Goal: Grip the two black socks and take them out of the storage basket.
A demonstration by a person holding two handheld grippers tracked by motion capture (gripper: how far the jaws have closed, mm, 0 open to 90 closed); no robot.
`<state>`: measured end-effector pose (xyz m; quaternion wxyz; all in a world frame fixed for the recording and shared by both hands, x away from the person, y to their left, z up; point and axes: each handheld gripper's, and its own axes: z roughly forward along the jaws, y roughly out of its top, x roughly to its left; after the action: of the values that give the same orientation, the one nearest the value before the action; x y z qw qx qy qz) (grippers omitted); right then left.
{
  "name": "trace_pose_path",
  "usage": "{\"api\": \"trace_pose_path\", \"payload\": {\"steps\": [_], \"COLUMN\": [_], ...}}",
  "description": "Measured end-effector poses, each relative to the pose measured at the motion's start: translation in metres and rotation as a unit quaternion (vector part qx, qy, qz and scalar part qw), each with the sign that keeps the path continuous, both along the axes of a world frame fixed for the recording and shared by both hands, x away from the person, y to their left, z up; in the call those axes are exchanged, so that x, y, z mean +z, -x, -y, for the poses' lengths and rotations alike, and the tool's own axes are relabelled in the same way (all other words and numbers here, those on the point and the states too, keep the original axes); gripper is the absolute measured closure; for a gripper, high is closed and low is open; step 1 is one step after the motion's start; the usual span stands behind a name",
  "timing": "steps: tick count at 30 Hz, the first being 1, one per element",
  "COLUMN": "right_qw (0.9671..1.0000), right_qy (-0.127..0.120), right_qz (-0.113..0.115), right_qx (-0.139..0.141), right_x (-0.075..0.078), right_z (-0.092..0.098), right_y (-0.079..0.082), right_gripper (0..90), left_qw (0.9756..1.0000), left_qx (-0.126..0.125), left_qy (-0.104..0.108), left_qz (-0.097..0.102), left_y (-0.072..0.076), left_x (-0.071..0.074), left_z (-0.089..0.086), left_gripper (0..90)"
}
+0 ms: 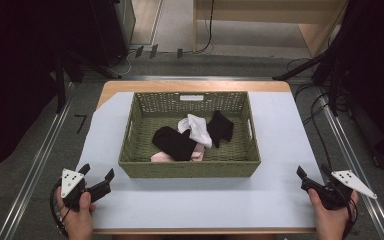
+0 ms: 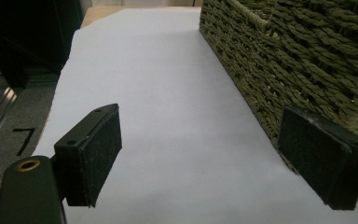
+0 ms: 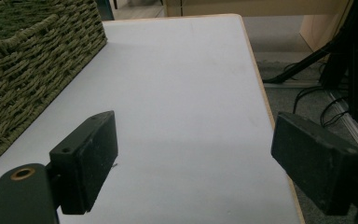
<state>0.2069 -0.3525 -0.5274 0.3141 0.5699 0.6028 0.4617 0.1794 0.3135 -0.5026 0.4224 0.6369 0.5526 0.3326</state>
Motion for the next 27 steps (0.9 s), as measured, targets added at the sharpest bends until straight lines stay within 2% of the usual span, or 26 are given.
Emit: {"api": "trace_pose_path", "payload": {"steps": [3,4,7,10,12,16,18,22,23,25,27], "right_qw": [1.0000,0.9996,0.9987,0.9989,0.9984,0.9993,0.9991,0.9994,0.9991,0.9991,0.9990], "right_qy": [0.004,0.018,0.038,0.023,0.032,-0.004,0.007,0.015,0.020,0.020,0.015], "right_qz": [0.000,-0.006,0.000,0.007,0.008,0.016,0.023,0.030,0.036,0.038,0.042], "right_qx": [-0.004,-0.021,-0.034,-0.041,-0.046,-0.035,-0.035,-0.013,0.001,0.003,0.011], "right_x": [0.000,0.001,0.002,0.002,0.003,0.010,0.015,0.024,0.031,0.033,0.043], "right_z": [-0.001,-0.003,-0.008,-0.010,-0.013,-0.021,-0.027,-0.037,-0.044,-0.046,-0.054], "right_y": [0.000,-0.001,0.001,0.004,0.005,0.004,0.003,0.003,0.003,0.003,0.000], "right_gripper": [20.5,23.8,30.1,37.4,45.6,55.0,56.4,54.4,54.4,54.4,54.7], "left_qw": [1.0000,1.0000,1.0000,1.0000,1.0000,1.0000,1.0000,1.0000,0.9999,0.9999,0.9999], "left_qx": [0.000,-0.001,-0.001,-0.001,0.000,-0.002,-0.005,-0.008,-0.010,-0.010,-0.010], "left_qy": [0.001,0.000,0.001,-0.002,-0.001,0.001,0.000,-0.001,-0.002,-0.002,-0.002], "left_qz": [0.001,0.004,0.001,-0.001,0.000,0.004,0.004,0.003,0.003,0.003,0.003], "left_y": [0.000,0.000,0.000,0.000,0.000,0.000,0.001,0.001,0.001,0.001,0.001], "left_x": [0.000,0.000,0.000,0.000,0.000,0.000,0.000,0.000,0.000,0.000,0.000], "left_z": [0.000,0.000,0.000,0.000,0.000,0.000,0.000,0.000,0.001,0.001,0.001], "left_gripper": [15.2,15.2,15.2,15.2,15.2,15.2,15.2,15.2,15.2,15.2,15.2]}}
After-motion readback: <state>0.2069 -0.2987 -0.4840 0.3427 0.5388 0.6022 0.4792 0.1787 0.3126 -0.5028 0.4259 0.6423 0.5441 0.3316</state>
